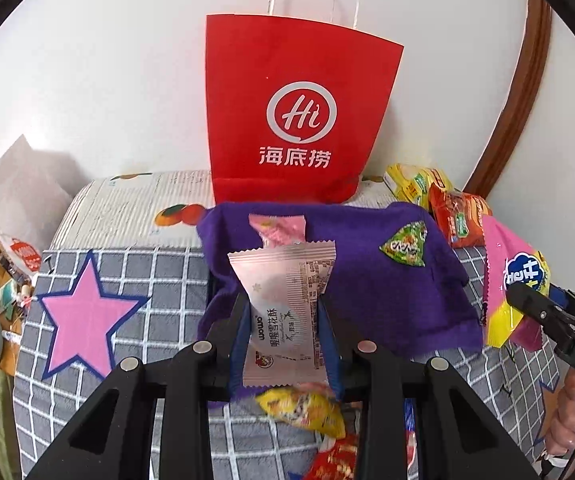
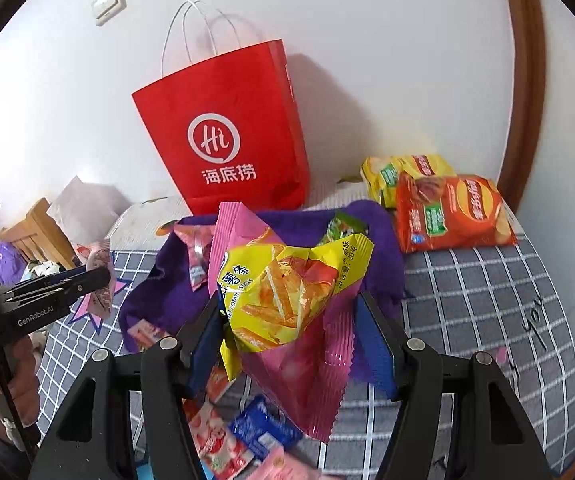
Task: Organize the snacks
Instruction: 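Carry the white-pink packet with left tool while right carries chips bag over towel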
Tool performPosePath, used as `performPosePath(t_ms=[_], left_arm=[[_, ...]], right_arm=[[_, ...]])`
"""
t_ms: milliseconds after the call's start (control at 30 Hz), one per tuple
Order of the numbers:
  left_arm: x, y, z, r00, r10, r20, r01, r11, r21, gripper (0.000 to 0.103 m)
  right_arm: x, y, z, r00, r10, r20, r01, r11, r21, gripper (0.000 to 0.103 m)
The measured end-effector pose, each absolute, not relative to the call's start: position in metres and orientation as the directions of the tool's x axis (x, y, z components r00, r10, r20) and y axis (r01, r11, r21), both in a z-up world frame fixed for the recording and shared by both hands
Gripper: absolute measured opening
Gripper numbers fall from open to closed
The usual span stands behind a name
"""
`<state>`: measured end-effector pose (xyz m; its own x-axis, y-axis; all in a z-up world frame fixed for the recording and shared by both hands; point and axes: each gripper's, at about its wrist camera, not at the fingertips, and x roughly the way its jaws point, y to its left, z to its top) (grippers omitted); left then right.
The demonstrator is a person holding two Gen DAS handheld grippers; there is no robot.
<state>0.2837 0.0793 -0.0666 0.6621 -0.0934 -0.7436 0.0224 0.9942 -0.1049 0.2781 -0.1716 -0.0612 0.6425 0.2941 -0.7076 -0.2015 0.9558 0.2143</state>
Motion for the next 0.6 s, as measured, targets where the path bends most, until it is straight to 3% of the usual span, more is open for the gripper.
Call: performPosePath(t_ms=[600], left_arm=[[0.366, 0.050, -0.097, 0.634, -0.119, -0.764, 0.067, 0.993, -0.099, 0.031]], right_arm=[[0.356, -0.167, -0.111, 0.608, 0.369, -0.703, -0.217, 0.929, 0.300, 0.063]])
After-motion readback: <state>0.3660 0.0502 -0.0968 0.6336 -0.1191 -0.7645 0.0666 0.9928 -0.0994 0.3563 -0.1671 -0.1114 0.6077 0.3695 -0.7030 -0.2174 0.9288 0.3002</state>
